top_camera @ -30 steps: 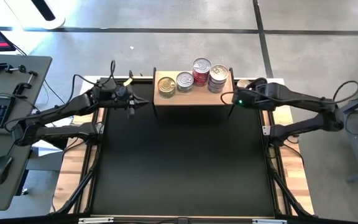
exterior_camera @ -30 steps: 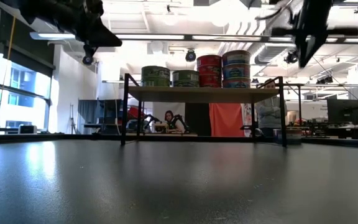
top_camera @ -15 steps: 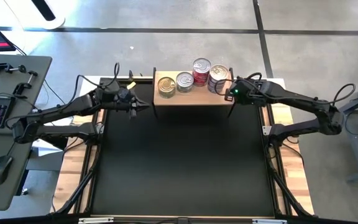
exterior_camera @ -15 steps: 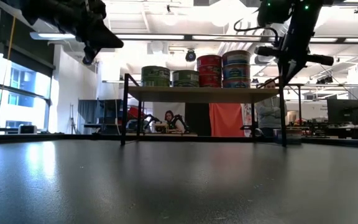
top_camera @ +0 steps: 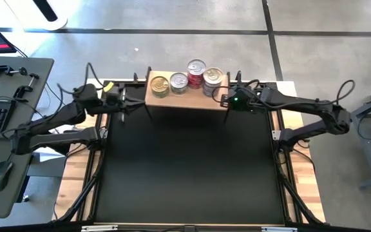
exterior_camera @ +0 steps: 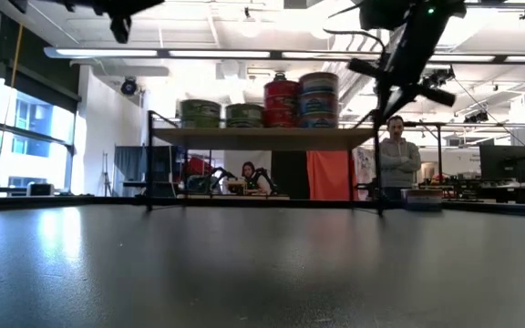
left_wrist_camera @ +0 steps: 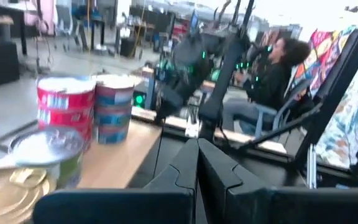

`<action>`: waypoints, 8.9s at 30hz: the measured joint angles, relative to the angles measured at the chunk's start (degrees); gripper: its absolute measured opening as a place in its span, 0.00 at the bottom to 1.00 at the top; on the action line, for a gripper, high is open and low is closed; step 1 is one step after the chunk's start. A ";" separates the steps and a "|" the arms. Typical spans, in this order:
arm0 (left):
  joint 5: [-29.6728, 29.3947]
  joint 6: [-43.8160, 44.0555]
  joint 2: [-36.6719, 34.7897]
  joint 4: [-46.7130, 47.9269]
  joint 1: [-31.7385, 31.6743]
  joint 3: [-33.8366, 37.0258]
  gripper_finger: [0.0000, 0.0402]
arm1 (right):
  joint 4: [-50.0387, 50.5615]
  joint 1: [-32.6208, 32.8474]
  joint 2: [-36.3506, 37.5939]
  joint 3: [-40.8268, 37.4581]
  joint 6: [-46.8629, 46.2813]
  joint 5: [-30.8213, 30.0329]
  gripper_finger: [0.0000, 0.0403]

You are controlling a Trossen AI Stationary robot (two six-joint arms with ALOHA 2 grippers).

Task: Stack canned seafood by type on shelf
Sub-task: Adjust the shelf, then stack the blue tuna can on top of the blue tuna can on the shelf

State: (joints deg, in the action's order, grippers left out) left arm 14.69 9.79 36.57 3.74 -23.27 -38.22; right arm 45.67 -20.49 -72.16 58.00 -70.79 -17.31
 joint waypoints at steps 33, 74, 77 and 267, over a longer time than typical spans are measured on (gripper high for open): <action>-12.03 -0.44 -4.68 5.34 0.00 -0.02 0.00 | 4.34 -39.37 -25.27 7.52 32.12 8.85 0.00; -10.29 -2.45 -3.18 5.54 0.09 -0.02 0.00 | 18.58 -27.20 -26.31 0.53 40.23 4.31 0.00; -10.24 -2.85 -3.27 5.41 0.09 -0.02 0.00 | 18.36 -25.91 -22.46 -4.31 39.06 3.85 0.00; -41.76 3.10 58.35 -10.94 48.28 -0.91 0.00 | -49.73 36.88 -33.73 5.58 -4.24 3.74 0.00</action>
State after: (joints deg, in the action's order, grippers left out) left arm -27.07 12.88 94.91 -7.20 25.02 -39.12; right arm -4.06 16.38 -105.90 63.57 -75.03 -13.56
